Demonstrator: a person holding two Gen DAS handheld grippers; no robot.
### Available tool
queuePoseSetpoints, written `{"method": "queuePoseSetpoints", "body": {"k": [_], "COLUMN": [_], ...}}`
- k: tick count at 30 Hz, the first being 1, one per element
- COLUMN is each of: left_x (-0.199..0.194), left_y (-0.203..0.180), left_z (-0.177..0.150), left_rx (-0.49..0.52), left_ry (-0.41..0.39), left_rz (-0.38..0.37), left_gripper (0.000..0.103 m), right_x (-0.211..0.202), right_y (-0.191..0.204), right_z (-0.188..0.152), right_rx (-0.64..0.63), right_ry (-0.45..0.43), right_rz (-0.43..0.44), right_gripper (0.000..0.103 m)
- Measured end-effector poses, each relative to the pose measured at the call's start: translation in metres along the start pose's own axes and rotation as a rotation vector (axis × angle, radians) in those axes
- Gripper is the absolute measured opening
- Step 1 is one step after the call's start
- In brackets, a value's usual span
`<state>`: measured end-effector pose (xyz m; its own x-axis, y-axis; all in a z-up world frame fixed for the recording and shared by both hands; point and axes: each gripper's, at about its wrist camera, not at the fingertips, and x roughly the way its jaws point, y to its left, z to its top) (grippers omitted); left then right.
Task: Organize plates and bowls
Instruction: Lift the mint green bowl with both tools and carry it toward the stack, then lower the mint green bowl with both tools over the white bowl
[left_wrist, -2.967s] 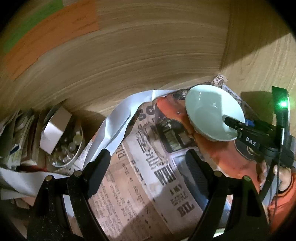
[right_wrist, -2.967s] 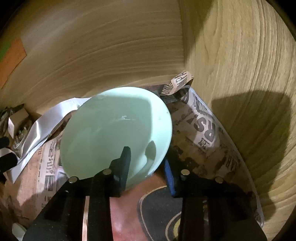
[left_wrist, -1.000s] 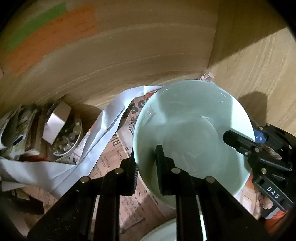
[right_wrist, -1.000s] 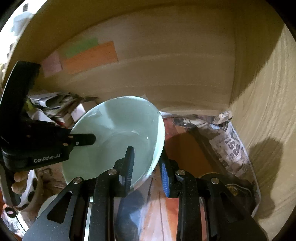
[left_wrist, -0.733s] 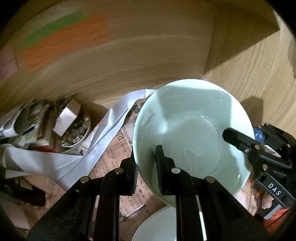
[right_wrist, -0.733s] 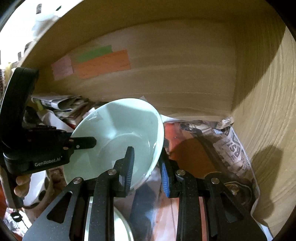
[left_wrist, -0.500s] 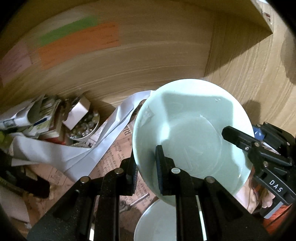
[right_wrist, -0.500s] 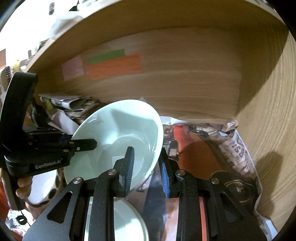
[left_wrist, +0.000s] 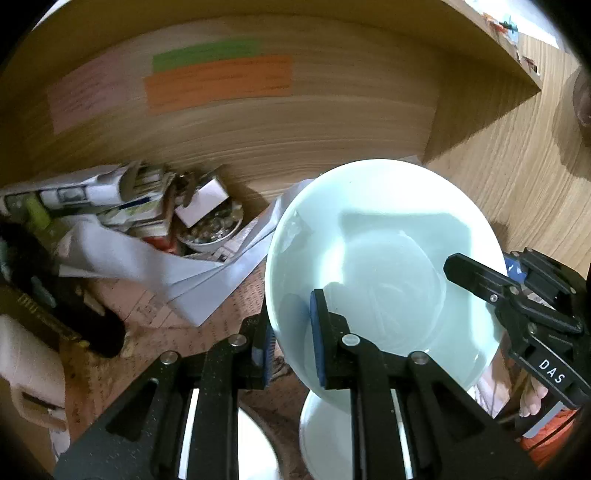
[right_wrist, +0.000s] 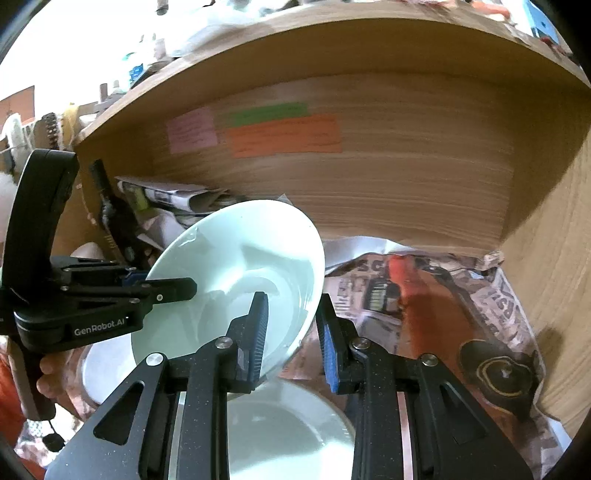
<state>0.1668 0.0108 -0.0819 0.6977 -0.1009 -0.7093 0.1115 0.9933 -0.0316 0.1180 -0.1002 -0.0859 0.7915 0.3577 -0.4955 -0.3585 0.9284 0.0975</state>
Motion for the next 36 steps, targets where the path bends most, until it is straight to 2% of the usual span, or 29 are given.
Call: {"method": "queuePoseSetpoints", "body": {"k": [21, 36], "left_x": [-0.052, -0.07], "left_y": [0.063, 0.089], "left_z": [-0.056, -0.095], "left_rx": [-0.101, -0.149], "left_ry": [-0.07, -0.06], "left_rz": [0.075, 0.118], "left_gripper": [0.017, 0.017], "right_x": [0.021, 0.038], "right_y": [0.074, 0.107], "right_z": [-0.011, -0.027], "right_rx": [-0.06, -0.075], "right_ry": [0.043, 0.106], "right_rz": [0.118, 0.194], "right_gripper": [0.024, 0.024]}}
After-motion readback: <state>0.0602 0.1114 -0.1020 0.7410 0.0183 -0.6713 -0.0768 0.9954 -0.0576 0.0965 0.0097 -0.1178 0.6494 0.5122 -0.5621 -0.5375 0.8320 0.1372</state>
